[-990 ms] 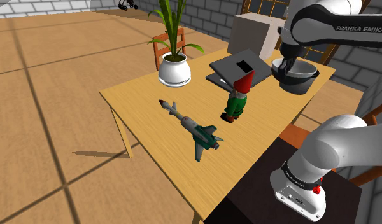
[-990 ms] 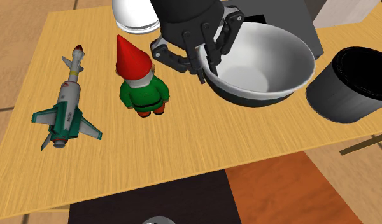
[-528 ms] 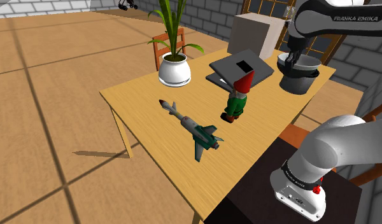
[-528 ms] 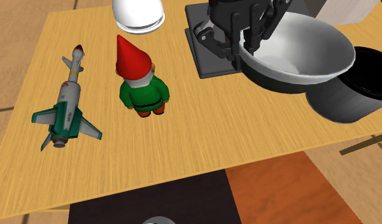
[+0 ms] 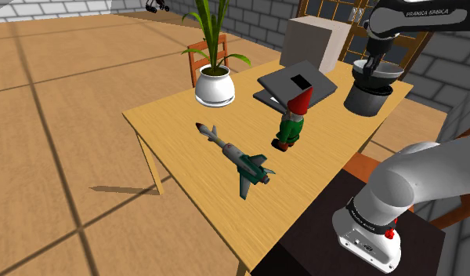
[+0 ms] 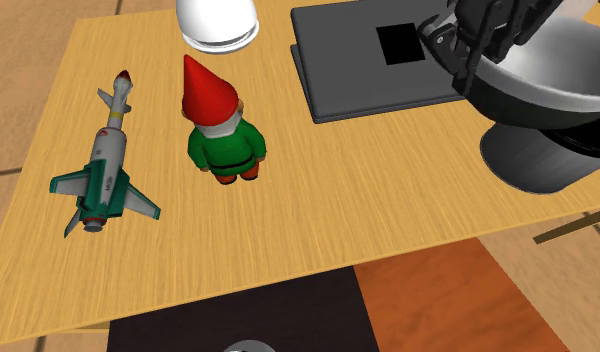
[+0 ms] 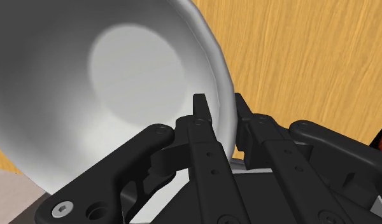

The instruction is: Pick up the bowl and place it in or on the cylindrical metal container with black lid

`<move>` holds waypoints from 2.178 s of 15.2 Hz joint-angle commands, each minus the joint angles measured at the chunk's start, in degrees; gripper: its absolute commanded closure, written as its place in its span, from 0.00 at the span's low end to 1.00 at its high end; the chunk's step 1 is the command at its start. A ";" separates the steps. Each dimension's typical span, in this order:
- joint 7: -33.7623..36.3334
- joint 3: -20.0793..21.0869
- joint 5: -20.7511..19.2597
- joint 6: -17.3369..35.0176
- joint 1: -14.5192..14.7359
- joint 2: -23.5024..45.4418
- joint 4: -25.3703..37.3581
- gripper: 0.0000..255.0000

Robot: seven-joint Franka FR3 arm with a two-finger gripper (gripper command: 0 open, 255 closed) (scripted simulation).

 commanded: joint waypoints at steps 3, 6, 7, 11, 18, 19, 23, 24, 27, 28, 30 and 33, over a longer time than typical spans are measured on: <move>-5.23 -5.15 0.91 2.67 0.47 6.71 6.22 1.00; -9.84 -9.43 2.93 4.65 1.01 12.42 11.40 1.00; -11.52 -10.90 3.94 5.27 1.19 14.49 13.25 1.00; -19.21 -16.72 10.06 7.42 1.49 23.86 21.29 1.00; -32.11 -21.54 24.36 8.59 -3.27 40.23 34.39 1.00; -31.98 -21.48 24.32 9.34 -3.29 40.24 33.63 1.00; -31.58 -21.40 24.33 12.33 -3.27 40.47 30.78 1.00; -31.51 -21.38 24.37 13.08 -3.28 40.57 30.10 1.00; -31.33 -21.31 24.56 15.29 -3.35 40.97 28.16 1.00; -31.29 -21.28 24.66 16.02 -3.39 41.14 27.54 1.00; -31.24 -21.21 24.89 17.49 -3.48 41.52 26.35 1.00; -31.23 -21.06 25.41 19.99 -3.70 42.31 24.43 1.00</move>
